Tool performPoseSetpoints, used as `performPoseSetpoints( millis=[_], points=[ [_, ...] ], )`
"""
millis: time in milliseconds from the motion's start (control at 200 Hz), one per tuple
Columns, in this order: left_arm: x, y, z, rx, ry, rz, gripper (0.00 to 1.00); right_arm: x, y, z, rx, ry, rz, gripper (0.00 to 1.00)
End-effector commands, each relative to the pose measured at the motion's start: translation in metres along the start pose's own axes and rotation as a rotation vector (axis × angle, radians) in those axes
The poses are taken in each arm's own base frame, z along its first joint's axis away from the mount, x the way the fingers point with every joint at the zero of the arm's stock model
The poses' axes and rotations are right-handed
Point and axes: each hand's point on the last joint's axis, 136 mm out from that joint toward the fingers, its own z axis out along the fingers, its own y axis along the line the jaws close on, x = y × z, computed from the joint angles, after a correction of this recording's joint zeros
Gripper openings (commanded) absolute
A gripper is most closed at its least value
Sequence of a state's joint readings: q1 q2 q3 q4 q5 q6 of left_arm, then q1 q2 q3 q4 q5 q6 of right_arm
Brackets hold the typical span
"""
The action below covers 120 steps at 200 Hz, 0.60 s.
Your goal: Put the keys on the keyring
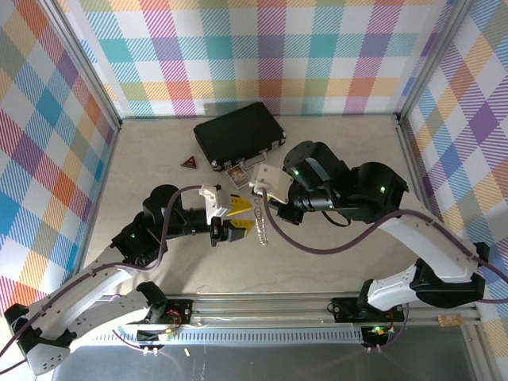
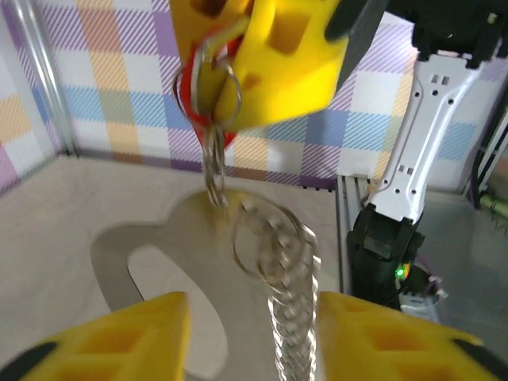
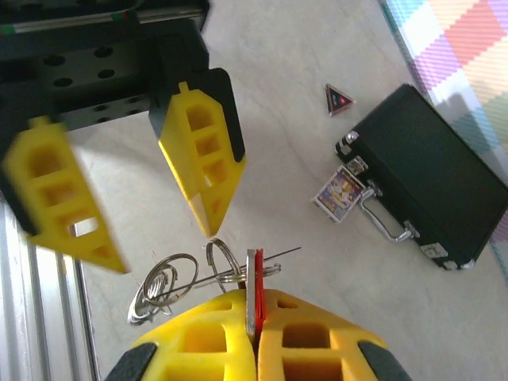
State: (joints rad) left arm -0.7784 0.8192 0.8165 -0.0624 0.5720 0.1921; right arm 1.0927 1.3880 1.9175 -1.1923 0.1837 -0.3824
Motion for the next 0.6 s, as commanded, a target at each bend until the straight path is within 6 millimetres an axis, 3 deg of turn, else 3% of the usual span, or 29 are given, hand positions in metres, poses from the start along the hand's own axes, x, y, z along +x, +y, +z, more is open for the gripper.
performPoseSetpoints(
  millis=[0, 110, 310, 460, 595],
  points=[
    [-0.011, 0.001, -0.009, -0.045, -0.073, -0.026, 0.69, 0.003, -0.015, 0.006, 0.026, 0.026, 0.074, 0.0],
    [-0.003, 0.008, -0.015, -0.103, -0.071, -0.062, 1.0, 0.012, -0.025, 0.017, 0.02, 0.064, 0.13, 0.0],
    [0.017, 0.025, -0.021, -0.221, -0.03, -0.126, 1.0, 0.035, -0.046, 0.046, 0.031, 0.153, 0.223, 0.0],
    [0.038, 0.056, -0.027, -0.404, 0.023, -0.206, 1.0, 0.044, -0.068, 0.063, 0.035, 0.142, 0.296, 0.0],
    [0.048, 0.069, -0.031, -0.484, 0.031, -0.228, 1.0, 0.05, -0.083, 0.081, 0.005, 0.14, 0.368, 0.0]
  ],
)
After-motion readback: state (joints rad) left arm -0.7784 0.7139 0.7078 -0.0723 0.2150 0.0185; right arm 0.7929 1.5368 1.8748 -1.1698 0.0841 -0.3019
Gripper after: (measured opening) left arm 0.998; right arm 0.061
